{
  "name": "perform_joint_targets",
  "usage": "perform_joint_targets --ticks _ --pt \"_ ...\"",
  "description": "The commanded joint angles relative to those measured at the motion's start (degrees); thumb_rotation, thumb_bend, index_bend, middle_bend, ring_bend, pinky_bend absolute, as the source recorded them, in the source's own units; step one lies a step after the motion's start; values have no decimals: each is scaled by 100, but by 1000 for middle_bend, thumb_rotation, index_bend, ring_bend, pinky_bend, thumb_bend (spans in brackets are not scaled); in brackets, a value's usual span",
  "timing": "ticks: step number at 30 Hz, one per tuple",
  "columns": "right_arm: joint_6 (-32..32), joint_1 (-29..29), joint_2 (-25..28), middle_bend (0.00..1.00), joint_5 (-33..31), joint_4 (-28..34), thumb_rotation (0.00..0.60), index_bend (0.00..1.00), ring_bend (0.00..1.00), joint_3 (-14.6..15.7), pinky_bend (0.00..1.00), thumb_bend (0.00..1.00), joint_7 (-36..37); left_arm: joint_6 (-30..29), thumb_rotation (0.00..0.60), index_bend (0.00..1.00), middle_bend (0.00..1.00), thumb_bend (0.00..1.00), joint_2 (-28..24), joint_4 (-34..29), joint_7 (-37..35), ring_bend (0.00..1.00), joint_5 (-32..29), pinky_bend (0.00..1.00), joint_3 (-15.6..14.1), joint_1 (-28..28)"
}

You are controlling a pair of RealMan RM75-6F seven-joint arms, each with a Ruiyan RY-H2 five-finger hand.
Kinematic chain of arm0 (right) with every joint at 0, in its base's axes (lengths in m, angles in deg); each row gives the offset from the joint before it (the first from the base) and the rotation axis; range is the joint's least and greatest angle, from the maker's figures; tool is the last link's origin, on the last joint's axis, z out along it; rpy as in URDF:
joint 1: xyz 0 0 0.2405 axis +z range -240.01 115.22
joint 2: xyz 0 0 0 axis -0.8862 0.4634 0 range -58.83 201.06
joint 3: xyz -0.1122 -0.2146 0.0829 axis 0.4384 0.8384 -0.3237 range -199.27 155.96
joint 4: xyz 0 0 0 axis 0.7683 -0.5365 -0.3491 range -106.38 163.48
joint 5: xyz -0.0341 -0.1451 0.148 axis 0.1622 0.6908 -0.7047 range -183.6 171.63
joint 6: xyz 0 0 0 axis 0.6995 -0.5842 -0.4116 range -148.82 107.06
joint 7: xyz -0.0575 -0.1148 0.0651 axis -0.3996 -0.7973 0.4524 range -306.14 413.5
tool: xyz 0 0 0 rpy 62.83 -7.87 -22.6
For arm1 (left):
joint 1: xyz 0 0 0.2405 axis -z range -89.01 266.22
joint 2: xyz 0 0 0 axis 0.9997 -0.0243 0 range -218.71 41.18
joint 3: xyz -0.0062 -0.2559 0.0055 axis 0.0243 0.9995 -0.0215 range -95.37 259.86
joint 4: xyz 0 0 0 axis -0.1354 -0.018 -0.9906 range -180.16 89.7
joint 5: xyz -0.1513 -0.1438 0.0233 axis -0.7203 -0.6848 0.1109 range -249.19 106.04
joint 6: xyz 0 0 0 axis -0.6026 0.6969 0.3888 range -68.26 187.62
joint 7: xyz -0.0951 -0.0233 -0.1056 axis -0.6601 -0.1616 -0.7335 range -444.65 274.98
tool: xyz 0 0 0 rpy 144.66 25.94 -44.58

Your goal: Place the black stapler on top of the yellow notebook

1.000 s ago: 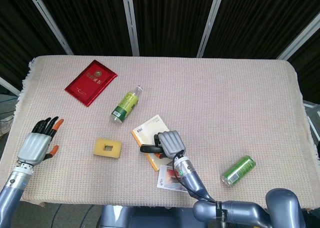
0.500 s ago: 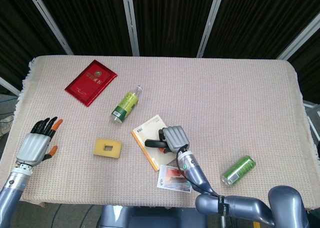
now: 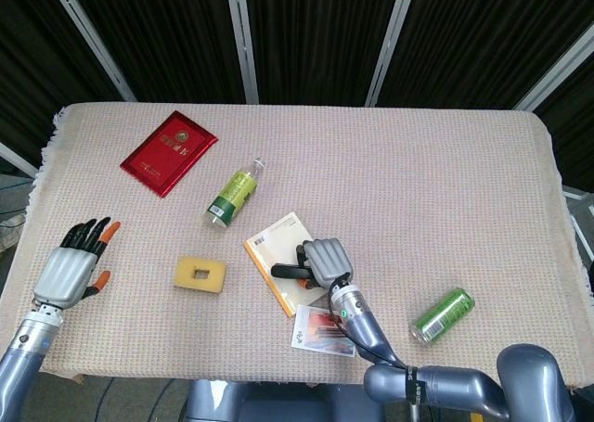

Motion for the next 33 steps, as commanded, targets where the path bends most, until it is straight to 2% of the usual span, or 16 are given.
perform_joint_targets --ticks 1,4,6,12,15,19,24,28,31,33 --pt "46 10 14 308 -85 31 600 270 382 21 605 230 -9 -7 600 0 0 373 -9 5 -27 0 1 101 3 -2" --pt "80 9 71 203 -111 100 600 85 305 30 532 228 32 -5 600 0 0 373 -19 11 -65 0 -6 101 6 -4" --pt "76 0 128 156 -151 185 600 16 269 46 507 228 12 -14 600 0 0 372 -24 14 -82 0 2 101 5 -5" --pt "-158 -70 348 88 -145 551 600 0 196 103 475 223 -116 -34 600 0 0 373 -27 11 -110 0 51 101 -13 -5" --pt "-446 -155 593 42 -95 876 600 0 144 187 415 211 -357 -64 600 0 0 373 -35 0 -112 0 75 101 -19 -13" --pt "-945 -351 1088 0 49 1478 600 0 31 340 279 195 -726 -97 600 0 0 372 -47 -6 -117 0 77 101 -14 -27" --pt "-1810 -922 2107 0 704 2433 600 0 0 816 161 180 -898 -204 600 0 0 372 -91 -37 -157 0 93 101 10 -64" --pt "-2458 -1632 2978 0 1572 2859 600 0 0 1394 36 178 -194 -326 600 0 0 372 -140 -91 -178 0 121 101 25 -109" --pt "-2966 -2248 3558 0 2162 2655 600 0 0 1875 0 176 559 -411 600 0 0 371 -184 -158 -155 0 158 100 14 -150" --pt "-3129 -2581 3779 0 2244 2402 600 0 0 2079 0 177 1096 -470 600 0 0 371 -195 -175 -142 0 197 100 16 -164"
